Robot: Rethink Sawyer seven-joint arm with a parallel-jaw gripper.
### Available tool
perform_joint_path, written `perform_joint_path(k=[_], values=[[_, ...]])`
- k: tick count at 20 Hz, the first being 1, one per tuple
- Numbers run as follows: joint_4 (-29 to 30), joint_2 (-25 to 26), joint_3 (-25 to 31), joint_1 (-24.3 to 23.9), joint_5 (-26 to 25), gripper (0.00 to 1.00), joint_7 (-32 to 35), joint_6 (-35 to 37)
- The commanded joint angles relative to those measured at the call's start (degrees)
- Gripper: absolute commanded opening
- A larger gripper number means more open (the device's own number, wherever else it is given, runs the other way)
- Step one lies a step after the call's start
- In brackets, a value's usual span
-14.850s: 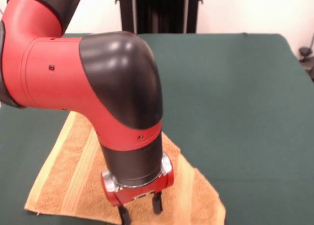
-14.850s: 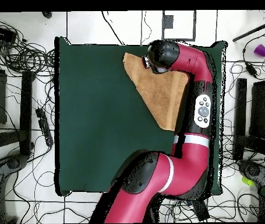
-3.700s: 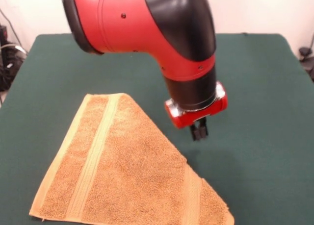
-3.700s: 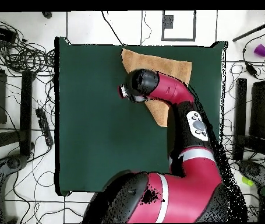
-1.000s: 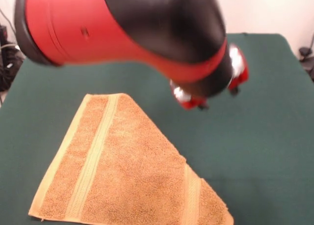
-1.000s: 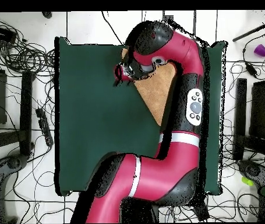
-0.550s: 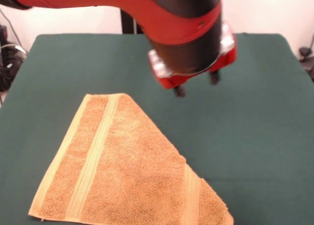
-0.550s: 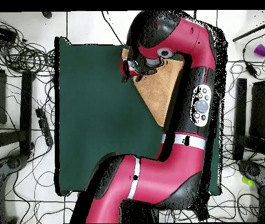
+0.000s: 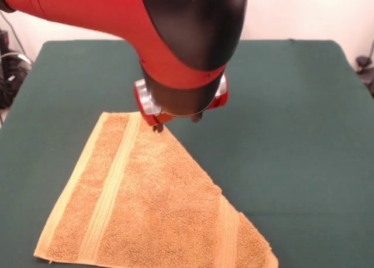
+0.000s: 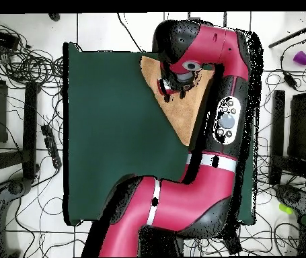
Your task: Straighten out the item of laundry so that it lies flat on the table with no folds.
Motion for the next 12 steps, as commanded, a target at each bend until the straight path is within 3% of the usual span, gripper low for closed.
perform_joint_path(k=[1,12], values=[[5.4,4.2,3.4,0.6,-2.8,1.00,-17.1,-5.4],[19.0,1.6,5.0,0.3,-1.4,1.00,-15.8,-27.0]])
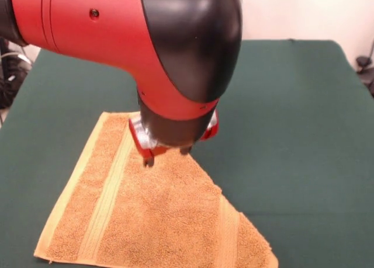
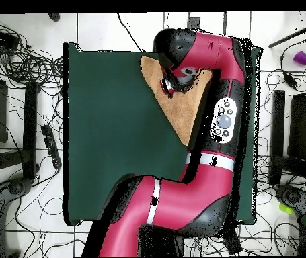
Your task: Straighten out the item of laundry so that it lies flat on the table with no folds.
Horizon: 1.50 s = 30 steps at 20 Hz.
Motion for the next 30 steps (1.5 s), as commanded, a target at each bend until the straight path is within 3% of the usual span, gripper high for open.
perform_joint_path(k=[1,8,16,30], values=[[16.4,1.0,5.2,0.2,-0.3,1.00,-12.1,-14.9],[15.5,6.1,13.4,-2.3,9.9,1.00,1.7,-9.9],[13.5,7.9,16.3,-1.9,17.0,1.00,8.3,-2.2],[12.5,11.1,18.1,-0.3,21.4,1.00,6.7,-4.5]])
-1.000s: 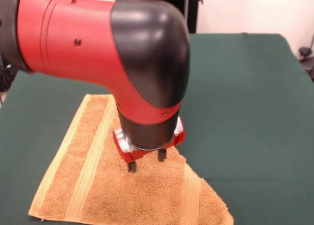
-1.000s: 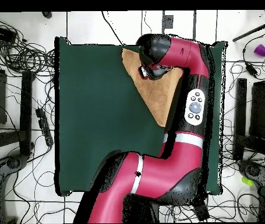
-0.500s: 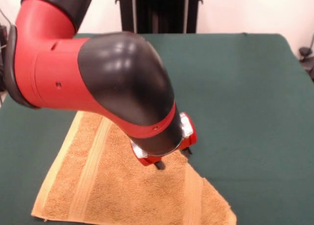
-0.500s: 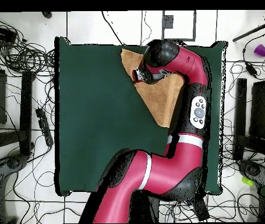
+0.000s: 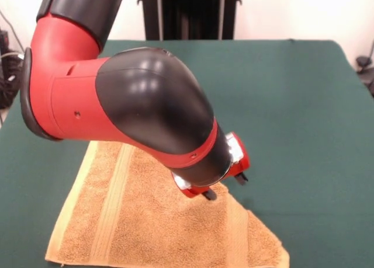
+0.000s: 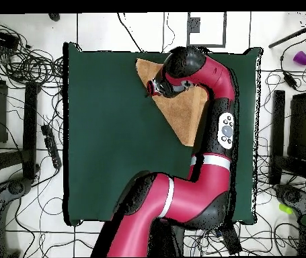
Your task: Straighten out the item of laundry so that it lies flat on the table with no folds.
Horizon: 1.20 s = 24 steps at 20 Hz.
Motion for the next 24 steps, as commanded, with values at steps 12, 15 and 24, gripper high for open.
perform_joint_path(k=[12,15,24], values=[[-9.1,10.0,-7.5,12.0,-9.8,1.00,17.6,8.1],[-8.9,10.2,-6.8,12.1,-10.0,1.00,20.7,4.9],[-8.3,10.1,-6.0,11.8,-11.5,1.00,22.6,0.7]])
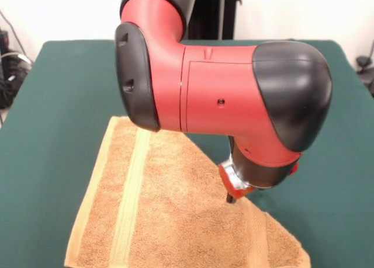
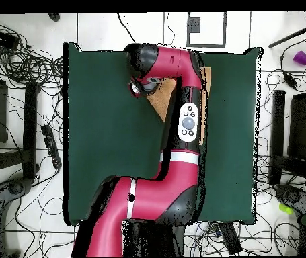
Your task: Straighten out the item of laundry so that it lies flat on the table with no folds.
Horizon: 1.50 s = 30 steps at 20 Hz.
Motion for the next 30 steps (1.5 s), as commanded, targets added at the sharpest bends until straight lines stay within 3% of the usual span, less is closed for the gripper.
perform_joint_path(k=[1,5,6,13,18,22,25,30], values=[[6.2,4.9,2.5,2.5,-1.6,1.00,18.8,-3.4],[6.3,4.9,2.7,2.2,-1.5,1.00,20.4,-3.5],[5.8,5.1,2.1,2.3,-1.9,0.00,20.0,-1.7],[3.8,6.0,-0.4,2.8,-3.8,0.00,17.1,0.9],[0.1,8.1,-4.9,3.1,-2.1,0.00,17.3,14.4],[0.0,8.3,-5.9,2.8,1.8,0.00,18.8,17.5],[1.9,7.5,-3.6,2.3,5.3,0.00,21.6,18.2],[8.4,4.6,6.1,0.7,13.2,0.00,29.0,14.5]])
